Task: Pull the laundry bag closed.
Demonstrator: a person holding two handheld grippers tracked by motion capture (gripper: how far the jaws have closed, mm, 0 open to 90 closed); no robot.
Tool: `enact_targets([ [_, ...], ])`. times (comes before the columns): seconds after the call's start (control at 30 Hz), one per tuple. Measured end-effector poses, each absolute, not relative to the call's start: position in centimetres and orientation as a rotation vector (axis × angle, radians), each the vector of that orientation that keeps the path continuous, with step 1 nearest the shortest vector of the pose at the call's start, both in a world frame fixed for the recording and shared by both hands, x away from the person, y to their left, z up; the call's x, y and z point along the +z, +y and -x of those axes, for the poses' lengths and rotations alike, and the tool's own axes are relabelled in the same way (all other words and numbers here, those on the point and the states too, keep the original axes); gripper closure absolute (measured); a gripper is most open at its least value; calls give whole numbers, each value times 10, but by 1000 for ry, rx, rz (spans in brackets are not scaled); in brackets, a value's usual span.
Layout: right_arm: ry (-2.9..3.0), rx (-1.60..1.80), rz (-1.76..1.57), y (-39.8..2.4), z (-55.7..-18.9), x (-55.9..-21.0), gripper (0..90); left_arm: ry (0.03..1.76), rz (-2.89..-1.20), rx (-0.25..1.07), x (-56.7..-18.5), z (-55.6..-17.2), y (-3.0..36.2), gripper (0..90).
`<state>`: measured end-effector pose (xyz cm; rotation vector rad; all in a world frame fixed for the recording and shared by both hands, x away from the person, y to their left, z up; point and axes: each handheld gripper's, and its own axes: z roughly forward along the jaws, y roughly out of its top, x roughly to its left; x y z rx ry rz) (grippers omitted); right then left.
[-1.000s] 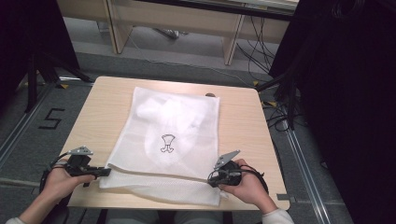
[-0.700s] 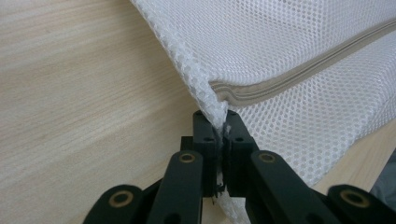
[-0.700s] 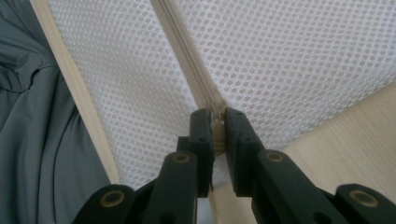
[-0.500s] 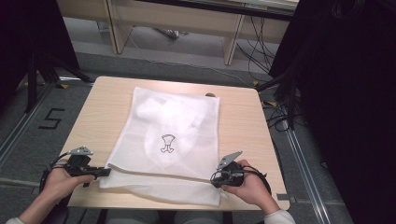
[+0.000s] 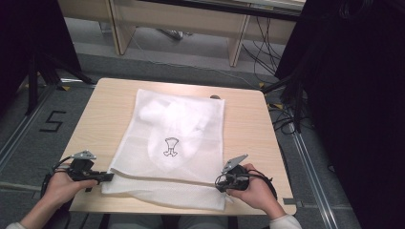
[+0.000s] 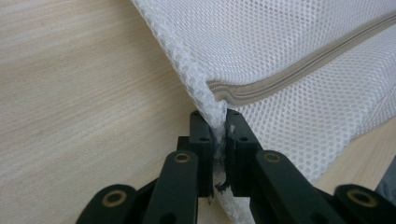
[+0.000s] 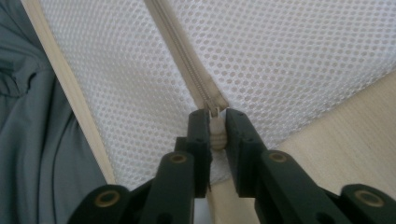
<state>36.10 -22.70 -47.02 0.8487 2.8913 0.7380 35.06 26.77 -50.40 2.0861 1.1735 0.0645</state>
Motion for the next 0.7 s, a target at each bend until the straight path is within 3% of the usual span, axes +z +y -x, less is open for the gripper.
enact_targets([
  [0.13,2861,807,-974,-231,-359,-469,726,1179,-2064,88,-506,-350,266,768],
  [0.5,2639,1033,-1175,-245,-364,-469,614,1136,-1950,247,-501,-350,269,417],
  [0.53,2603,1075,-1212,-246,-364,-470,608,1103,-2002,257,-499,-351,273,397],
  [0.7,2521,1108,-1304,-252,-369,-469,580,1122,-1940,276,-499,-350,269,334],
])
